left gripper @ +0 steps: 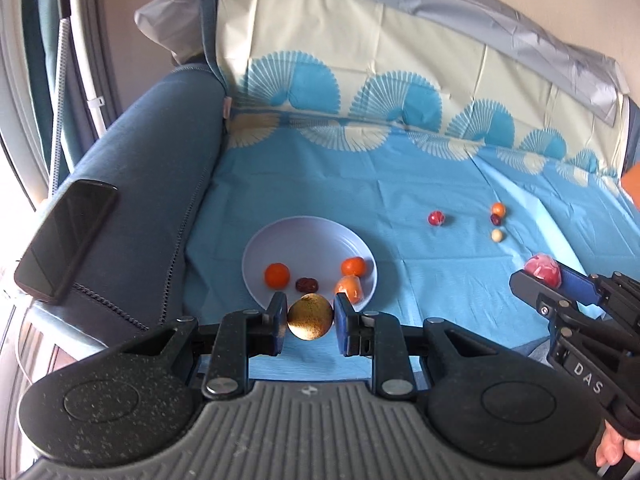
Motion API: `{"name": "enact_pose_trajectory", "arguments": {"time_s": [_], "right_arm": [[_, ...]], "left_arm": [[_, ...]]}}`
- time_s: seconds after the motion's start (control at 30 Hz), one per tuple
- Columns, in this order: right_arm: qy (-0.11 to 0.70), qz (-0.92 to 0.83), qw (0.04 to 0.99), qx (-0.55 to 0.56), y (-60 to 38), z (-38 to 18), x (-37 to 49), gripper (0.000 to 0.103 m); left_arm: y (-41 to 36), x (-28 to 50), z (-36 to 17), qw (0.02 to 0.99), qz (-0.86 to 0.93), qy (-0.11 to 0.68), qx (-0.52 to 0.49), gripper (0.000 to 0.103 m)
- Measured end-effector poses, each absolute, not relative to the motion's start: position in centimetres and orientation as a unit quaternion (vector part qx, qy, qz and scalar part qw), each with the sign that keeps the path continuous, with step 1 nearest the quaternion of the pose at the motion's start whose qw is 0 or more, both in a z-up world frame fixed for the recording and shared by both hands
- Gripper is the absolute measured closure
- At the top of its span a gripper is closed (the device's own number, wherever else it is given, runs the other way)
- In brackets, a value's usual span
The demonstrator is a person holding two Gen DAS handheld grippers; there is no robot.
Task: Organize fruits
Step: 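Grasp a yellow fruit with the left tool while the right tool grasps a red wrapped fruit, then carry both fruits over the plate and open both tools to drop them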
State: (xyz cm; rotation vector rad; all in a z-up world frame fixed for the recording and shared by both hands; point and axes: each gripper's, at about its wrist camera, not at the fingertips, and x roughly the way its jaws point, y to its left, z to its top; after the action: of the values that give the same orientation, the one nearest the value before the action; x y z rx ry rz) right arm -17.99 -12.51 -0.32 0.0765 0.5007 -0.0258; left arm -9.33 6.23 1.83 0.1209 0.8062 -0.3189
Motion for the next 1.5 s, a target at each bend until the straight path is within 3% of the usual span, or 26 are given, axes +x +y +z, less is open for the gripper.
{"name": "enact_pose_trajectory", "arguments": {"time_s": [0.9,1.5], "right_arm": [[0.263,0.015,0.965,0.0,-9.2,0.2,-18.4,0.069],[0.296,0.038,0.954,-0.004,-8.7,-2.3,-13.0,0.069]], "left_arm": [[9.3,-9.6,2.7,0.919,-0.137,0.37,0.012,0.076],[8.3,-3.4,0.3,0.909,-0.128,0.396,0.018,0.076]]}}
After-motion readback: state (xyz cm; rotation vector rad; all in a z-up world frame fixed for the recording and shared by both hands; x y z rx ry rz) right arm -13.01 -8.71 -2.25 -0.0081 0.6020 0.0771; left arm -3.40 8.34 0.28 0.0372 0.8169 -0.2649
